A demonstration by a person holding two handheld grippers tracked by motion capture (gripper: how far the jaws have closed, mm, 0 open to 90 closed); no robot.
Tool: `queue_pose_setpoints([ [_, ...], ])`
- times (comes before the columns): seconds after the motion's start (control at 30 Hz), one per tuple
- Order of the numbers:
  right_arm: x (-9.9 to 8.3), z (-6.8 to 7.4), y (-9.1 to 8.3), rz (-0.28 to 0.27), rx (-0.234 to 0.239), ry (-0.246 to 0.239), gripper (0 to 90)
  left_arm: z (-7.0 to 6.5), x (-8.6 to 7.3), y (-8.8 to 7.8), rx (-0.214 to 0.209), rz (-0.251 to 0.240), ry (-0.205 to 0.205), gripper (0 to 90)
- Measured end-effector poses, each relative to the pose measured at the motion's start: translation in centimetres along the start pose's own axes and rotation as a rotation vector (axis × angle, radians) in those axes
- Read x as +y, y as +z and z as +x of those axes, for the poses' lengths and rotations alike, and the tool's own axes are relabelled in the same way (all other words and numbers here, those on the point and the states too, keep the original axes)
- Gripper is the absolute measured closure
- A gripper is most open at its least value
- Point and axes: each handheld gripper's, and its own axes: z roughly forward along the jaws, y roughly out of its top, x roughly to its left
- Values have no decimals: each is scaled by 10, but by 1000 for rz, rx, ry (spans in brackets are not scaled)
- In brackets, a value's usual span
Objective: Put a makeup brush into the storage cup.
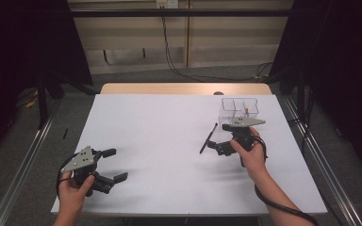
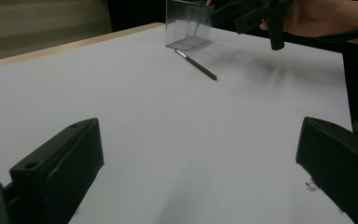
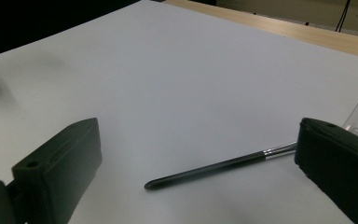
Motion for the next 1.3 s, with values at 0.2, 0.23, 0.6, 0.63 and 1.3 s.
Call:
queue_pose_setpoints([
  [0.2, 3, -2, 6, 6, -3, 5, 3, 0, -1, 1, -1, -2, -9, 6],
  [0.23, 4, -2, 7, 5, -4, 5, 3, 0, -1, 1, 0, -1, -8, 6],
  [0.6, 10, -2, 19, 21, -10, -7, 3, 1, -1, 0, -2, 0, -7, 6],
  [0.63, 11, -2, 20, 22, -11, -6, 3, 1, -1, 0, -1, 0, -6, 6],
  [1.3, 22, -3, 40, 133, -34, 12, 3, 2, -1, 1, -6, 6, -3, 6],
])
